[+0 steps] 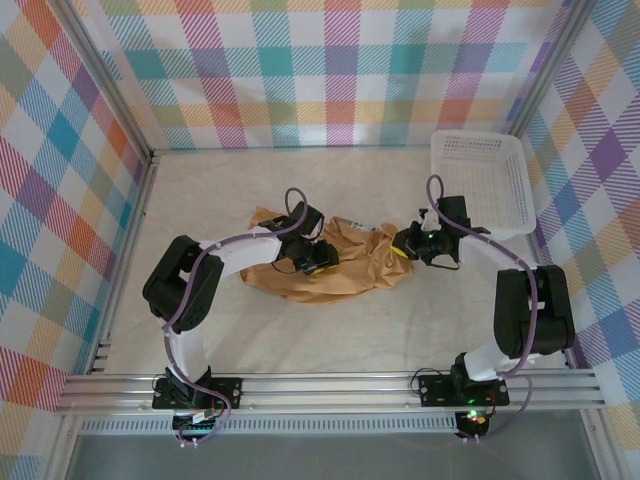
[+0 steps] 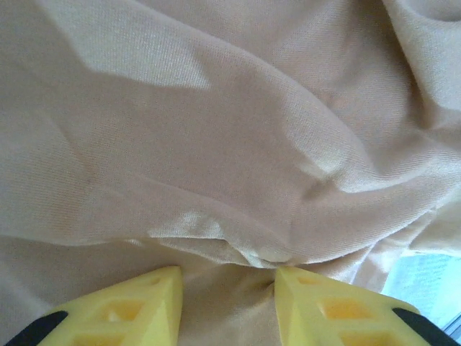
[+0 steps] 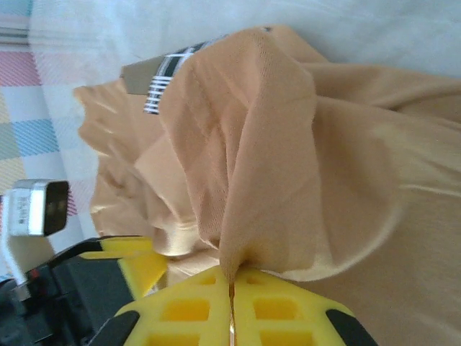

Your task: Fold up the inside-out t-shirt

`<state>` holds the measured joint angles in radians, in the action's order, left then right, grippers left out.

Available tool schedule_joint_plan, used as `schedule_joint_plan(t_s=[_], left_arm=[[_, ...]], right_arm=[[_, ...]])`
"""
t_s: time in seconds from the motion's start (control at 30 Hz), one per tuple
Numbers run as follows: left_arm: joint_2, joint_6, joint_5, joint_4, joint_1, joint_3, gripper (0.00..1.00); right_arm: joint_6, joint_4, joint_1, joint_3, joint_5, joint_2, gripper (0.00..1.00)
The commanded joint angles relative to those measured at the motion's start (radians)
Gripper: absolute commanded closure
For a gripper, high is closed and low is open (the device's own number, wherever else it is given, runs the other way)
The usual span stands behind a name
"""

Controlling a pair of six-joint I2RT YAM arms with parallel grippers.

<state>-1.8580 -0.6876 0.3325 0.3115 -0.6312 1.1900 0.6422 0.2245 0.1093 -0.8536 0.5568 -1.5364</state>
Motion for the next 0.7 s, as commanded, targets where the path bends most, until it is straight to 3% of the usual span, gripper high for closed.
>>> schedule_joint_plan(t_s=[0.0,0.1,0.27,0.67], left_arm=[[-0.016,0.005,0.022,-0.002,0.016,0.007,0.62],[-0.027,-0.002,0.039,-0.018,0.022,0.001,0.62],[-0.030,-0.007,0.045,-0.025,0.024,-0.004,0.63],[-0.033,-0.012,0.043,-0.025,0.025,0.003,0.64]], right_arm=[[-0.026,0.009,-0.026,-0.002,-0.044,0.028,0.72],[-0.048,0.049,-0.038,-0.011,-0.069,0.033,0.61],[-0.067,0.085,-0.040,-0.020,-0.098,0.032,0.67],[-0.072,0.090,0.013,-0.080,-0.084,-0.040,0.64]])
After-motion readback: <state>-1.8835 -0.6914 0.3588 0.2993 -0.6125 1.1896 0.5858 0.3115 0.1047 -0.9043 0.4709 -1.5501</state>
